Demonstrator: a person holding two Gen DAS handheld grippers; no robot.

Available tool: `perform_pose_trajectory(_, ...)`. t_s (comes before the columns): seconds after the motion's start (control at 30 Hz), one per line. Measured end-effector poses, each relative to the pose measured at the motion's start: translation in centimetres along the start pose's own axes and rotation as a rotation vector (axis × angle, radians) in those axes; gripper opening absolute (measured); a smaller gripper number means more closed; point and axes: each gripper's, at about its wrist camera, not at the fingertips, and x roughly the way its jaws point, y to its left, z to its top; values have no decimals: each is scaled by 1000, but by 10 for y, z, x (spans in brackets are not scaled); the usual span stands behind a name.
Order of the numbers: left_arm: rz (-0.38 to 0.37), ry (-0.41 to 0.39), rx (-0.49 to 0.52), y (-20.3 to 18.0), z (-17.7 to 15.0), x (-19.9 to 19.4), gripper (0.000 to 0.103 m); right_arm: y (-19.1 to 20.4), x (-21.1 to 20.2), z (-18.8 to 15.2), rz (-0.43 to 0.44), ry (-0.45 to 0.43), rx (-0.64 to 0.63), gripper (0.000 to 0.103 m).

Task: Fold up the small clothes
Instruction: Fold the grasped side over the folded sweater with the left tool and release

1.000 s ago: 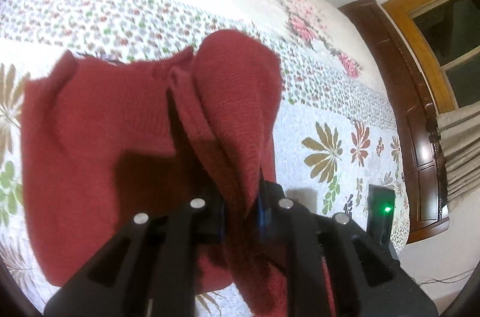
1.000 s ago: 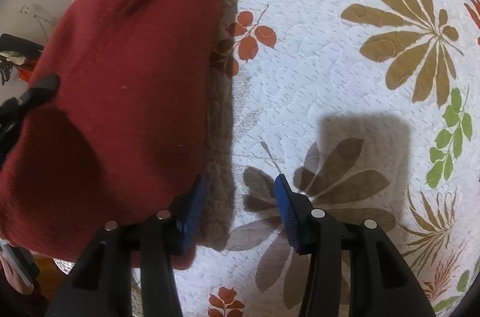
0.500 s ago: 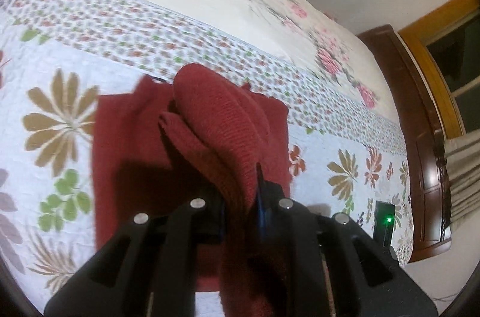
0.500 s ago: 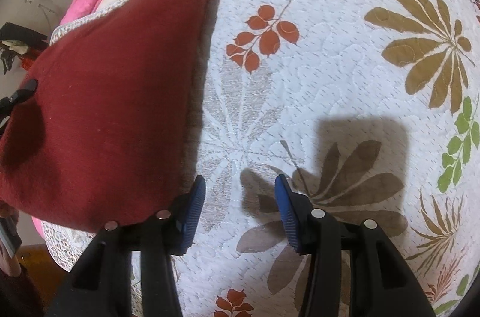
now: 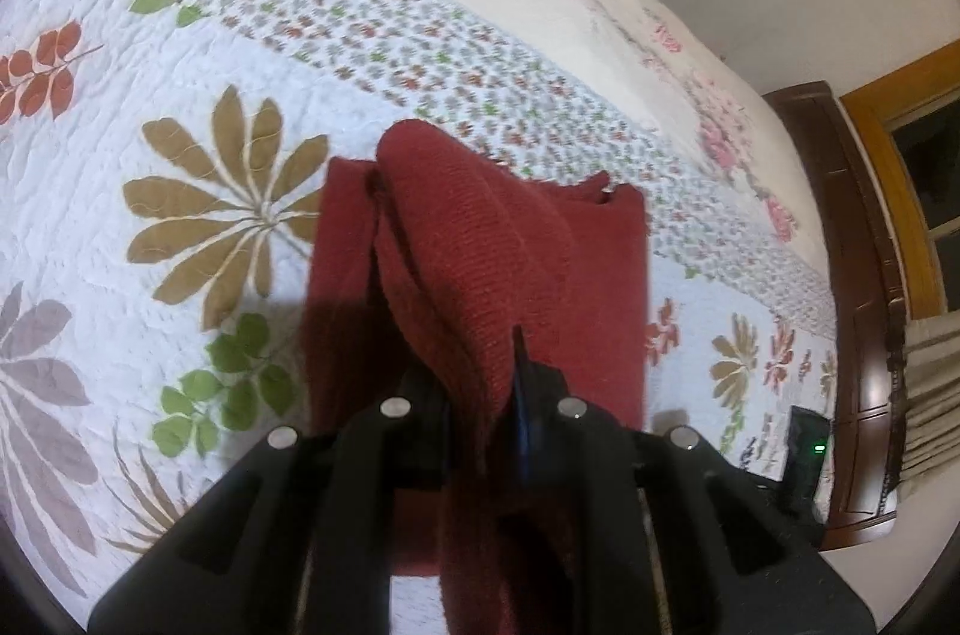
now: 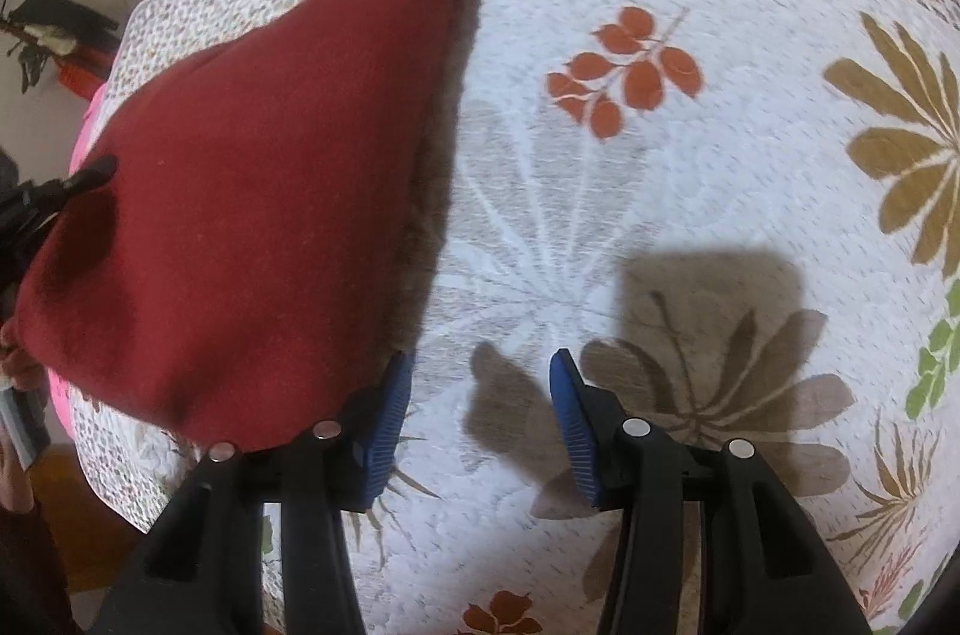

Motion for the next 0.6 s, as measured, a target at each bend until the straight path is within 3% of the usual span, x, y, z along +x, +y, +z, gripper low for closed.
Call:
perform_pose_trajectory(0.3, 84, 75, 17, 28, -10, 37, 15, 22, 16, 17, 9, 6, -26, 49)
perform_pose_trajectory(0.47, 91, 103, 16, 38, -20, 54, 18, 35, 30, 28, 9, 17, -25, 49)
perform_pose_trajectory(0.6, 117, 83, 29, 34, -20, 34, 42, 34, 27, 25, 4, 15, -34, 49)
